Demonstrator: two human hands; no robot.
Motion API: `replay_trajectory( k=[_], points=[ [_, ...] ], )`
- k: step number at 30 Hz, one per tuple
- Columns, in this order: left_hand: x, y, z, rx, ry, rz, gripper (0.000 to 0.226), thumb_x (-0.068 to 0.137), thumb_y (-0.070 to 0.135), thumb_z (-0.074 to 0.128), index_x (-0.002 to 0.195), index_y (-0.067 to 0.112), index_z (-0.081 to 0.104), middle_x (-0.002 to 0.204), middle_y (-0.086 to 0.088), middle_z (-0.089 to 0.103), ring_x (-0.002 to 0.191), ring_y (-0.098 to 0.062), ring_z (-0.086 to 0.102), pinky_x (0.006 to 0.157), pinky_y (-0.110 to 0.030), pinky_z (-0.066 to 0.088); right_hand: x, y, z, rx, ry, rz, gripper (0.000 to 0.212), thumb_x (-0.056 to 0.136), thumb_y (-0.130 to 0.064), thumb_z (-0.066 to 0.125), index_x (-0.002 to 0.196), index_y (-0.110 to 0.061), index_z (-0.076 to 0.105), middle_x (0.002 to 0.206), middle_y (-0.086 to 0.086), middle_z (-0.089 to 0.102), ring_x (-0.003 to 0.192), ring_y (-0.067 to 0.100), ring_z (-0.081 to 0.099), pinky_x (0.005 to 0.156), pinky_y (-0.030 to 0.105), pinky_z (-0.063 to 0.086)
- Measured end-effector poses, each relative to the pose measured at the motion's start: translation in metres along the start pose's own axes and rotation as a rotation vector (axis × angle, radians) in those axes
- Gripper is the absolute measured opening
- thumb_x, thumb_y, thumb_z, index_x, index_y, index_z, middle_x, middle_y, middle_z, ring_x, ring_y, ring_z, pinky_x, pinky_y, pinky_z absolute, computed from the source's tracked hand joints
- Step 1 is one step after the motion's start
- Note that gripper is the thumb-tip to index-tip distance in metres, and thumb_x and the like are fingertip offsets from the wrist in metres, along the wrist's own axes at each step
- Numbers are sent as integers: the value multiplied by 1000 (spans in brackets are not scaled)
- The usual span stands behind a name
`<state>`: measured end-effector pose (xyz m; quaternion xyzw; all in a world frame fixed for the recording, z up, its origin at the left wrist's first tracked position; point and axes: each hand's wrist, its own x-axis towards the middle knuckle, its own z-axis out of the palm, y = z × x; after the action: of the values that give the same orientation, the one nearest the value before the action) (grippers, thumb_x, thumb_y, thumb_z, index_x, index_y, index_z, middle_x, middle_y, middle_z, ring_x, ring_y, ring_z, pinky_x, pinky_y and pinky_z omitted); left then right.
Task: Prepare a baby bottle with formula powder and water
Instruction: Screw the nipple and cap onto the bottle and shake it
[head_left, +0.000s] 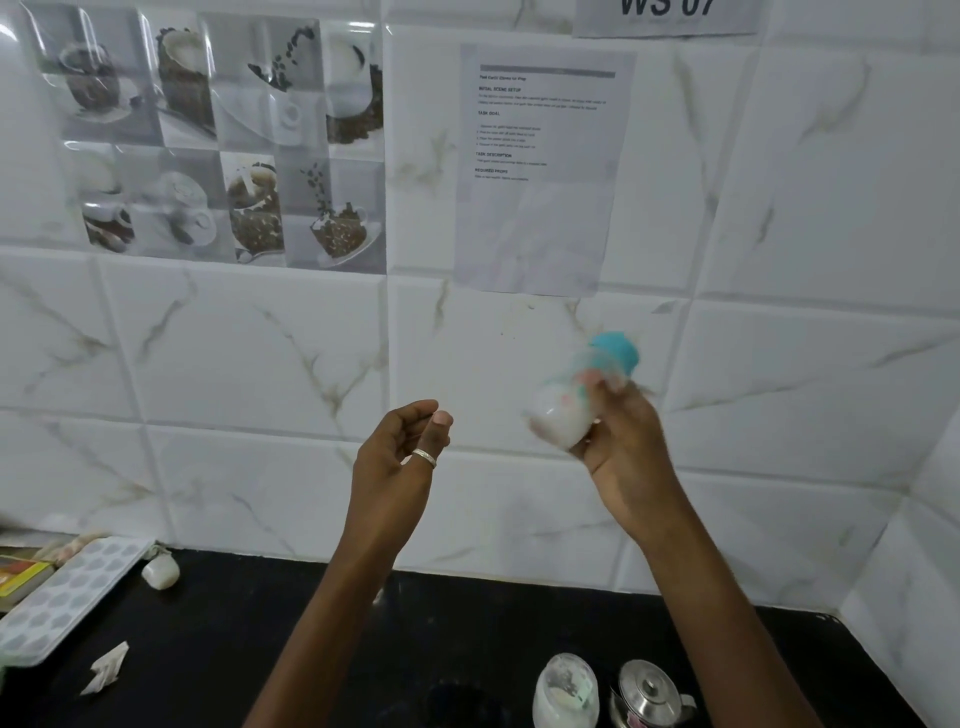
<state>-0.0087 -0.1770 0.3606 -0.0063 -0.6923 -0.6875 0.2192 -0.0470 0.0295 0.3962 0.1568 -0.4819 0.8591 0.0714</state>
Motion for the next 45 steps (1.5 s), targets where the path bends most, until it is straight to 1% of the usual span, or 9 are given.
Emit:
replay_trajectory(
  k=[8, 13, 17, 22, 27, 32, 36, 41, 45],
  points=[
    [-1, 3, -2, -2, 5, 1, 33, 93, 47, 64, 120, 29, 67, 107, 11, 76, 103, -6, 71, 103, -40, 55, -2, 3, 3, -152, -61, 64, 95, 59, -53, 92, 136, -14, 53, 118, 10, 66, 117, 32, 66, 93, 55, 57],
    [-2, 1, -6, -1, 15, 1, 31, 92, 47, 64, 118, 30, 68, 107, 11, 76, 105, -8, 71, 103, -41, 55, 10, -7, -3, 149, 78, -81, 66, 91, -34, 72, 142, -4, 44, 134, 25, 59, 125, 46, 59, 88, 50, 60],
    [-1, 5, -3, -7, 15, 12, 38, 88, 51, 63, 119, 29, 67, 105, 11, 77, 102, -7, 72, 103, -41, 55, -5, 6, 2, -218, -111, 76, 93, 60, -53, 92, 134, -14, 51, 122, 15, 65, 118, 38, 65, 88, 48, 59],
    [0, 6, -4, -2, 16, 27, 36, 89, 51, 63, 118, 29, 68, 107, 11, 77, 105, -9, 72, 104, -42, 54, 4, -3, -4, 138, 17, -67, 59, 95, -27, 66, 144, -5, 42, 127, 24, 64, 122, 44, 61, 90, 51, 59],
    [2, 7, -2, -5, 18, 30, 39, 87, 53, 64, 119, 29, 67, 104, 12, 77, 104, -10, 72, 104, -44, 54, -4, 2, 0, -176, -120, 36, 90, 67, -47, 91, 139, -14, 48, 123, 15, 62, 118, 37, 65, 90, 52, 59],
    [3, 6, -4, -5, 20, 36, 32, 94, 46, 64, 120, 28, 67, 105, 12, 77, 105, -10, 72, 104, -44, 54, 5, -12, -7, 175, 65, -94, 47, 94, -30, 68, 131, -7, 49, 133, 25, 61, 120, 48, 62, 87, 50, 60],
    [3, 7, 0, -13, 20, 35, 43, 85, 56, 63, 118, 30, 67, 103, 12, 77, 105, -11, 72, 104, -46, 54, -8, -2, -4, -191, -142, 65, 76, 70, -43, 89, 132, -16, 54, 120, 14, 64, 118, 38, 65, 87, 49, 59],
    [4, 4, 0, -6, 11, 28, 27, 96, 43, 64, 119, 29, 67, 104, 12, 77, 106, -10, 71, 104, -44, 54, 4, -11, -8, 198, 68, -91, 58, 91, -30, 70, 137, -6, 46, 131, 22, 62, 120, 46, 63, 88, 50, 60],
    [5, 4, 1, -9, 18, 25, 29, 95, 44, 64, 119, 29, 67, 103, 12, 77, 105, -10, 72, 104, -44, 54, -6, 1, 0, -161, -113, 73, 89, 64, -46, 92, 135, -12, 50, 117, 13, 66, 114, 37, 68, 84, 44, 61]
  ],
)
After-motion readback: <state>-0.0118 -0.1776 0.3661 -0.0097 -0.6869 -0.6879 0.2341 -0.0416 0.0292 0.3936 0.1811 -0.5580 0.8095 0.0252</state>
